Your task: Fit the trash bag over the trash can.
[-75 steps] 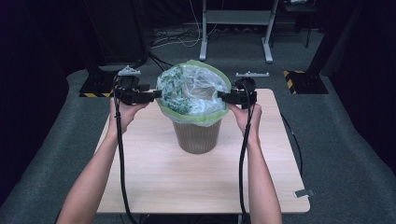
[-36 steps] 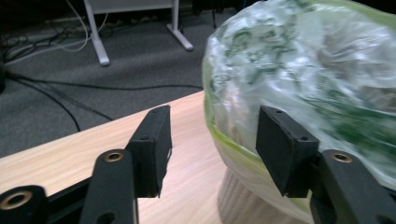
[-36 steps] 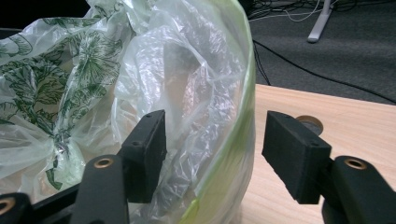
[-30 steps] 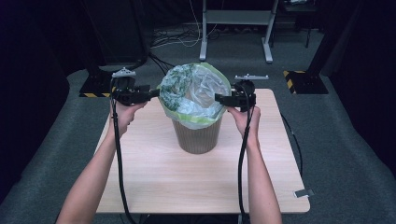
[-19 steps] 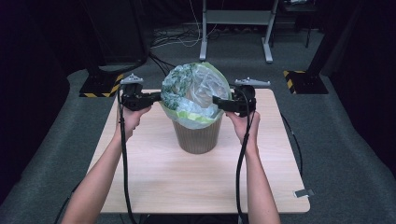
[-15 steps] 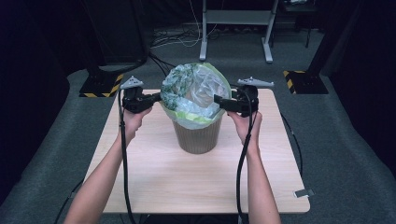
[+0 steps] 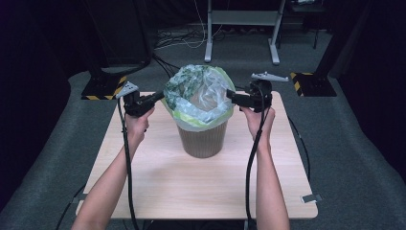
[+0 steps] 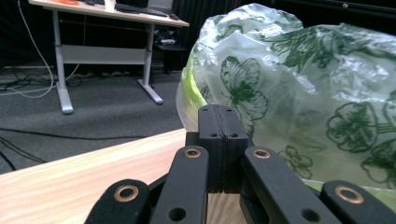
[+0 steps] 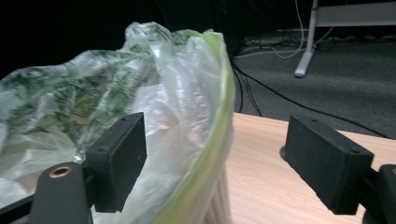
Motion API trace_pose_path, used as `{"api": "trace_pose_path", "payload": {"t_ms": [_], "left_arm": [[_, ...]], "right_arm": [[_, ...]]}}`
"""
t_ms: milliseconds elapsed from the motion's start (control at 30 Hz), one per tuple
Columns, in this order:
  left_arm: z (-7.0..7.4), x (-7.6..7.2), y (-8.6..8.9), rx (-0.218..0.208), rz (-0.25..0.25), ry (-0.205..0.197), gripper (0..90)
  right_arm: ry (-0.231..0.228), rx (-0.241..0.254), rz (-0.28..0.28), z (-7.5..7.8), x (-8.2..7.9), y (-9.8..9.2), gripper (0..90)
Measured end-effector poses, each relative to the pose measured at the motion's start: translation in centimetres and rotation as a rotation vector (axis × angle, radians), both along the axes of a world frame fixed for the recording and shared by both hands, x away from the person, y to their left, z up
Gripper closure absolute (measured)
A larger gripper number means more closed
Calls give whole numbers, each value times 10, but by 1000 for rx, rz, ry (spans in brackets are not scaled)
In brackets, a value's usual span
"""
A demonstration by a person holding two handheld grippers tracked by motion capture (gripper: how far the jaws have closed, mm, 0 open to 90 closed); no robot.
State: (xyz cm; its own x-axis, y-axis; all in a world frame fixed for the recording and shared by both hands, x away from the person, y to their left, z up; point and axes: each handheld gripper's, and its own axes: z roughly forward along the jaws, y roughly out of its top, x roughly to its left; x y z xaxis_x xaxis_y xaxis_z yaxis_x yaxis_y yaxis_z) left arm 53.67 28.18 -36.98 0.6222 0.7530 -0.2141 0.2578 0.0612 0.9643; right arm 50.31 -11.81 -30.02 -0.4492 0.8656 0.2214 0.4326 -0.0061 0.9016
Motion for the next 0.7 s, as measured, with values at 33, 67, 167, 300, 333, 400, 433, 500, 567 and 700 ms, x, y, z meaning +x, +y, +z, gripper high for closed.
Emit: {"api": "trace_pose_path", "payload": {"t_ms": [33, 67, 167, 300, 333, 400, 433, 500, 567, 700], "left_arm": [[0, 2, 1, 3, -1, -1, 900], [-1, 4, 1, 10, -3, -2, 900], [0, 12, 0, 33, 7, -3, 900], [1, 16, -3, 43, 0, 9, 893], [2, 16, -3, 43, -9, 14, 853], [4, 13, -3, 46, -11, 21, 725], [5, 11, -3, 38, -12, 23, 676], [7, 6, -1, 31, 0, 24, 605], [8, 2, 2, 21, 9, 32, 551], [8, -5, 8, -4, 7, 42, 491]], "right_arm": [[6, -4, -1, -1, 2, 0, 201], [16, -14, -4, -2, 4, 1, 200], [43, -45, -10, -8, 10, 6, 203], [77, -56, -9, -15, 14, 11, 220], [87, -64, -9, -17, 15, 13, 225], [101, -74, -10, -21, 16, 15, 230], [105, -67, -8, -23, 16, 15, 227], [110, -46, -4, -24, 15, 14, 227], [103, -49, -4, -24, 13, 14, 230], [90, -51, 5, -25, 5, 19, 229]]}}
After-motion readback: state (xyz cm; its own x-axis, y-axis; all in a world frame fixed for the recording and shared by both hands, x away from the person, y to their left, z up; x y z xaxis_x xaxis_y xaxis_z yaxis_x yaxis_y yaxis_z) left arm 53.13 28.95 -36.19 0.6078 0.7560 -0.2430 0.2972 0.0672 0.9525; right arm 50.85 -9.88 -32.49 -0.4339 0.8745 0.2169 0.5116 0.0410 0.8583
